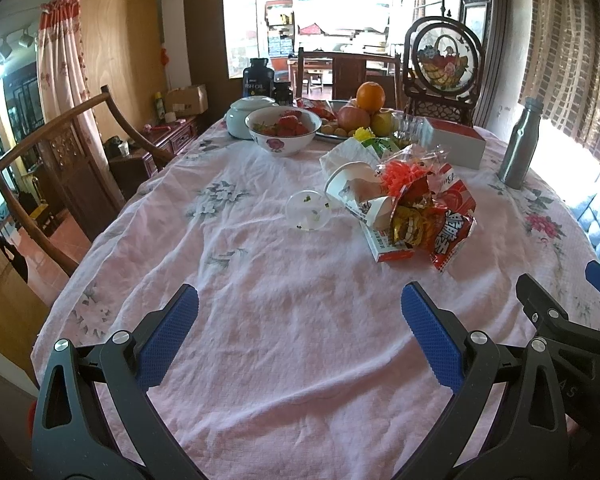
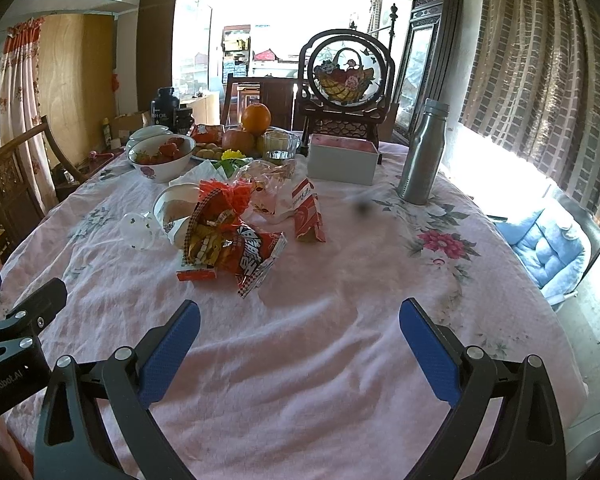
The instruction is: Collect trash
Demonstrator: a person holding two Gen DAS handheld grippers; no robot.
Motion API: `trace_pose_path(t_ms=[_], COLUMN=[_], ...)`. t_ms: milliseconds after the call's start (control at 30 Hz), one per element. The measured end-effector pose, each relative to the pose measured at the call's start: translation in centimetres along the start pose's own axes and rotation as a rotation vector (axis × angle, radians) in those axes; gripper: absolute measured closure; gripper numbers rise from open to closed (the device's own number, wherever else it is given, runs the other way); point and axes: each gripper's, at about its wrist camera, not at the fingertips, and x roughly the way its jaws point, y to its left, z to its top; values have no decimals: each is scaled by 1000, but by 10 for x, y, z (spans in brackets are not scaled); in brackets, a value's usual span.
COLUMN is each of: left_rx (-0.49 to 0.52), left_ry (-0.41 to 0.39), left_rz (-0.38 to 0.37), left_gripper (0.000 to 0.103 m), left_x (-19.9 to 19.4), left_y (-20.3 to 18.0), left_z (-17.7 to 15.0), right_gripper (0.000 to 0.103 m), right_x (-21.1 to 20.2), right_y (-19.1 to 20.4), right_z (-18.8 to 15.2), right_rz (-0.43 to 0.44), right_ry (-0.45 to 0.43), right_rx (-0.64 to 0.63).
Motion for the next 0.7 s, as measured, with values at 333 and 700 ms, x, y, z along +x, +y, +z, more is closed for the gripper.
trace_pose_path(t_ms=[333, 700], left_rx=[0, 3], left_ry=[2, 1], left_rz=[-1, 2], left_gripper=[6, 6], left_x=[0, 1], left_y=[1, 2], left_z=[-1, -4], right_gripper=[5, 5], right_x=[4, 7], right_y=[-2, -4], right_z=[-1, -2], right_rz=[6, 5], right_ry=[6, 13], right_rx=[5, 4])
